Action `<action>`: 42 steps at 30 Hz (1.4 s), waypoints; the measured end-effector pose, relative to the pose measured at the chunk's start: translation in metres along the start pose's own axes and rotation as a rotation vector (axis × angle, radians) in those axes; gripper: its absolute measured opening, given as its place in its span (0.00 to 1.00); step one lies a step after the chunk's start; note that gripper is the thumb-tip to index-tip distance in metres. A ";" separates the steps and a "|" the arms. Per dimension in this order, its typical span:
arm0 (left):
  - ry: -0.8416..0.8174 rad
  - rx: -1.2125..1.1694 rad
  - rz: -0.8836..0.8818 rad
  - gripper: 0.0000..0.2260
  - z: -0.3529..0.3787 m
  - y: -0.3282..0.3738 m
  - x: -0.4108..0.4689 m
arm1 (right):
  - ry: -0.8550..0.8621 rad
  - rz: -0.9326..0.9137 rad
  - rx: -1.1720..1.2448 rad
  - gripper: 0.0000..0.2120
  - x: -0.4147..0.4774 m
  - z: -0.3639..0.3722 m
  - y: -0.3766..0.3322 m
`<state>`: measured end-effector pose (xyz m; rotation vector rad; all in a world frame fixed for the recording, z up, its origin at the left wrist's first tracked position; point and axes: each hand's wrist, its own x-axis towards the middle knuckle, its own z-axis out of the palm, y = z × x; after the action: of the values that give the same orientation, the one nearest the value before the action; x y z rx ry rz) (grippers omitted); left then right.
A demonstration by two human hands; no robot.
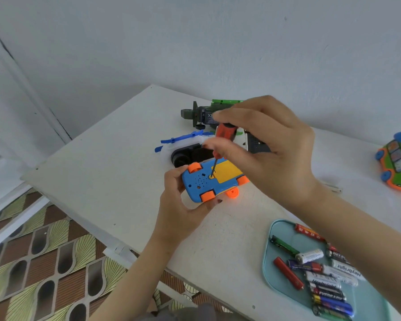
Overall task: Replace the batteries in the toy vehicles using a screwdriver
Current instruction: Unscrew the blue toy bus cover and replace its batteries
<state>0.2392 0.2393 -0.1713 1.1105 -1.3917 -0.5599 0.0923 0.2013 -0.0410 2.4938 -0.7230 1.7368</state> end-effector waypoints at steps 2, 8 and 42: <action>-0.001 0.007 -0.005 0.32 0.000 -0.003 0.000 | 0.019 0.036 -0.006 0.08 0.001 0.003 -0.001; 0.018 0.013 -0.011 0.31 0.000 -0.003 -0.001 | -0.113 0.117 0.110 0.11 -0.001 0.003 -0.003; -0.193 0.201 0.034 0.32 0.001 -0.010 -0.003 | -0.036 0.164 0.031 0.11 -0.009 0.011 -0.007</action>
<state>0.2407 0.2374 -0.1819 1.2148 -1.6593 -0.5220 0.1024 0.2078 -0.0521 2.5584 -0.9361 1.7687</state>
